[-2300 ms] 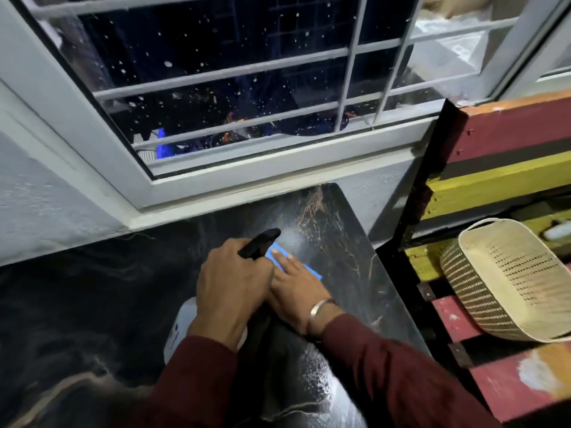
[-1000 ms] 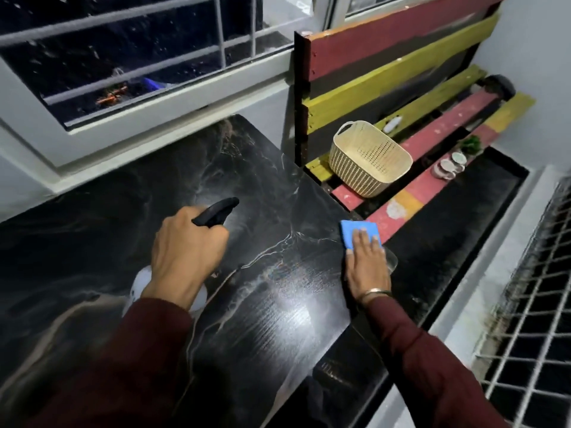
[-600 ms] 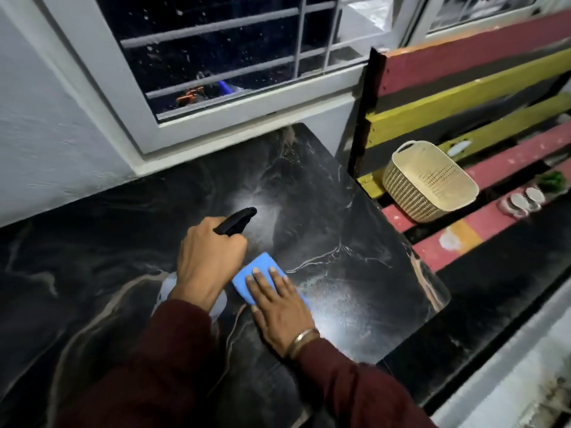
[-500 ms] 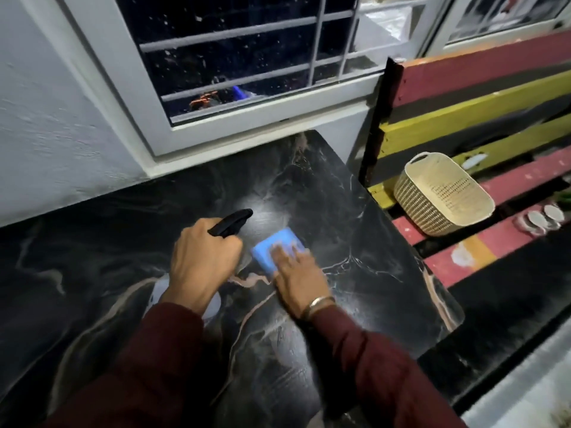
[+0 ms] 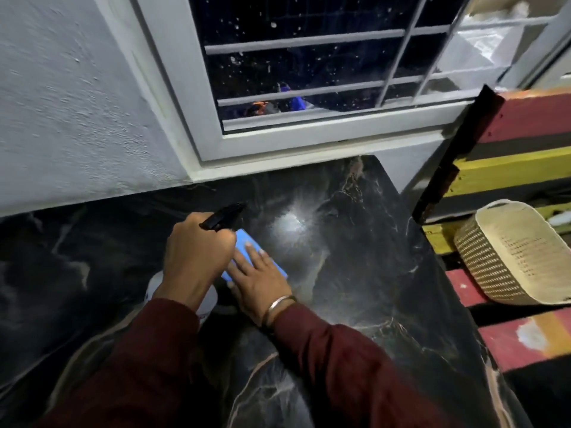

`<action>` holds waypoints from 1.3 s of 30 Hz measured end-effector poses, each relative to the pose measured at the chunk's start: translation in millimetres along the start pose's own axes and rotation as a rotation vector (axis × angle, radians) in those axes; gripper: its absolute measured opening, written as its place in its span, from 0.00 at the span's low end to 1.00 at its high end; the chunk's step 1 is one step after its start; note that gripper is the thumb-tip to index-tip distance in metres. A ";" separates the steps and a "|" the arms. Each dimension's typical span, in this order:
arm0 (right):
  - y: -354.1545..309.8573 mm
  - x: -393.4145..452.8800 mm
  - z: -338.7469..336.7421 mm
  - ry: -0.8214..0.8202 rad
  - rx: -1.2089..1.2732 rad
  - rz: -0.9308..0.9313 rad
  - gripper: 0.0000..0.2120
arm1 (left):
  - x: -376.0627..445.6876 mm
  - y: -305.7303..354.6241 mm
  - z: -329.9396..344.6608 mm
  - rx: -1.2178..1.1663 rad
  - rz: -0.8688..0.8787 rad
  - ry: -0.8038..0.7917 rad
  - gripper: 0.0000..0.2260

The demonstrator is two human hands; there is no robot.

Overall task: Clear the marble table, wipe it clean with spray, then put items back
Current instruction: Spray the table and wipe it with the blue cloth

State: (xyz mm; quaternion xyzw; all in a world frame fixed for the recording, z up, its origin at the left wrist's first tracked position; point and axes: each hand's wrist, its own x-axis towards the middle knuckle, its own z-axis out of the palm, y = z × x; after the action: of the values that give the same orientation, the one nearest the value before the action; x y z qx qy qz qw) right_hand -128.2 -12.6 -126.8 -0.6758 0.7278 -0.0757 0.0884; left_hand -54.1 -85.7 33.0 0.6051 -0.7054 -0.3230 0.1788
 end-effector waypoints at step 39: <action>-20.5 19.4 3.6 0.023 -0.105 0.174 0.30 | -10.0 -67.6 -59.5 -0.031 -0.100 0.141 0.09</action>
State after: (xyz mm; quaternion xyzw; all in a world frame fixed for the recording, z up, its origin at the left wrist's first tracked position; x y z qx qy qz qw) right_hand -108.9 -33.5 -126.1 -0.6127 0.7878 -0.0370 0.0508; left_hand 36.0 -94.2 32.2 0.6580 -0.6547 -0.2991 0.2211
